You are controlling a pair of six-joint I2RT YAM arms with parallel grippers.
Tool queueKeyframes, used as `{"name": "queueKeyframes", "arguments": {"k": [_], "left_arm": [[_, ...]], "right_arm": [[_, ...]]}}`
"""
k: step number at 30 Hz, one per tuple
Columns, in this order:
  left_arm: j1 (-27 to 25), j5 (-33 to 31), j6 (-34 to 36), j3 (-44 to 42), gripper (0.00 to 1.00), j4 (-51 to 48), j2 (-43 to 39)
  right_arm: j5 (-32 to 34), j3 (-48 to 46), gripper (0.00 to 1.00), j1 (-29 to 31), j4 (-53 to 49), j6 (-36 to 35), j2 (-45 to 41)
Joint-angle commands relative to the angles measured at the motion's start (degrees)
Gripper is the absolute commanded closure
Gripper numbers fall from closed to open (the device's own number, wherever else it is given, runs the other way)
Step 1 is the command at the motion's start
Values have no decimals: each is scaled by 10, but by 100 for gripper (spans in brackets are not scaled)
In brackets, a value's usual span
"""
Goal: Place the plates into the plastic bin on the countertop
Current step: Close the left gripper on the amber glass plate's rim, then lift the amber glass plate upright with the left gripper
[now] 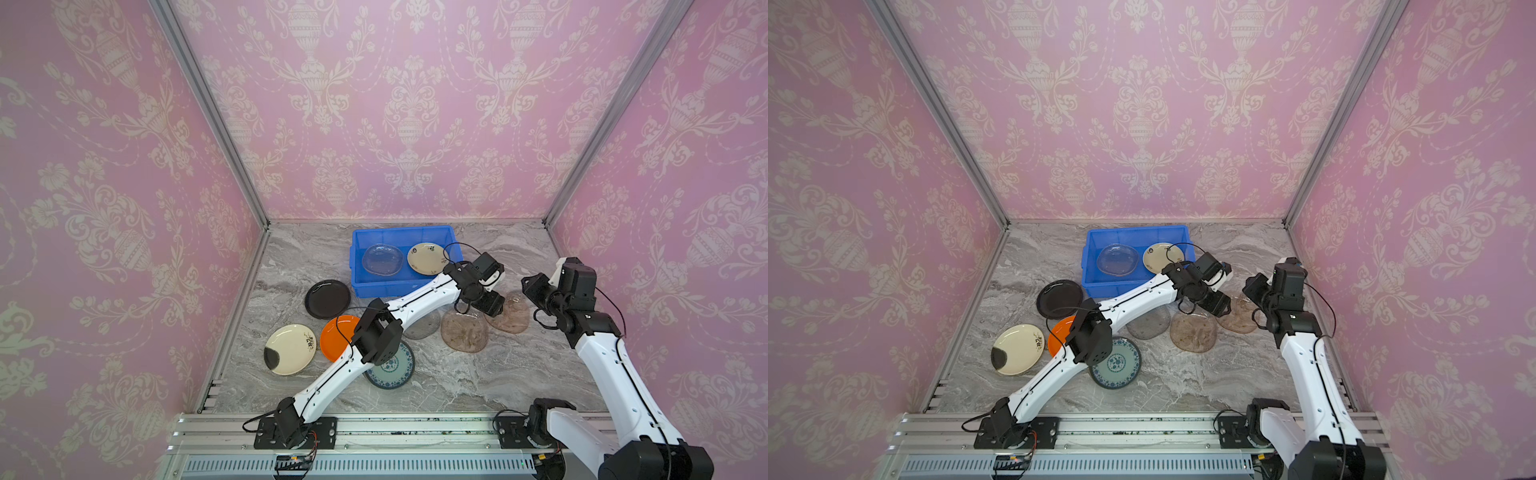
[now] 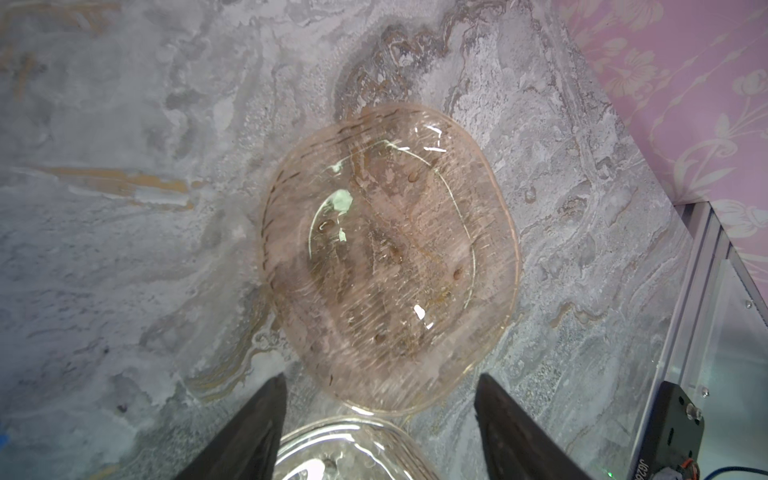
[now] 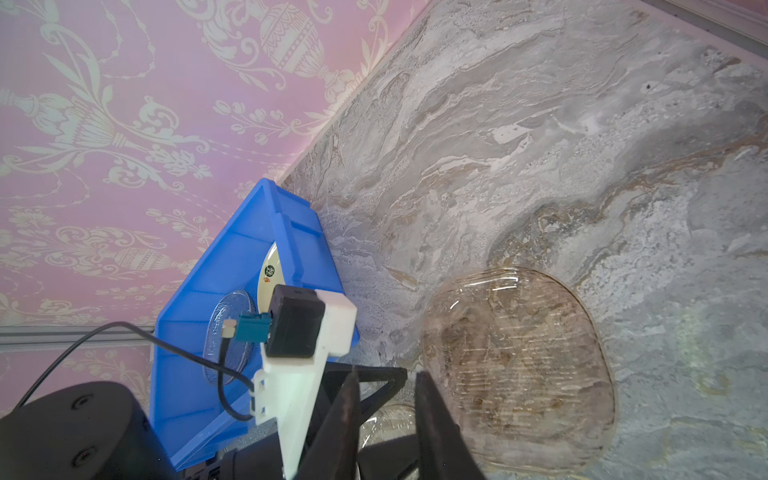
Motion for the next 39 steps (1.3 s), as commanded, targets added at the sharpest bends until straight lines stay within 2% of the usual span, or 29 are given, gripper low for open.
{"name": "queueKeyframes", "arguments": {"k": [1, 9, 19, 24, 31, 39], "left_arm": [[14, -15, -5, 17, 30, 13, 25], [26, 6, -25, 65, 38, 17, 66], [26, 35, -41, 68, 46, 32, 84], [25, 39, -41, 69, 57, 35, 86], [22, 36, -45, 90, 59, 23, 104], [21, 32, -56, 100, 67, 19, 116]], "right_arm": [[-11, -10, 74, -3, 15, 9, 10], [-15, -14, 74, -3, 30, 10, 29], [-17, -17, 74, -2, 42, 9, 45], [-18, -24, 74, -2, 49, 9, 49], [-21, -31, 74, -2, 57, 10, 50], [-23, -38, 74, -2, 63, 10, 46]]}}
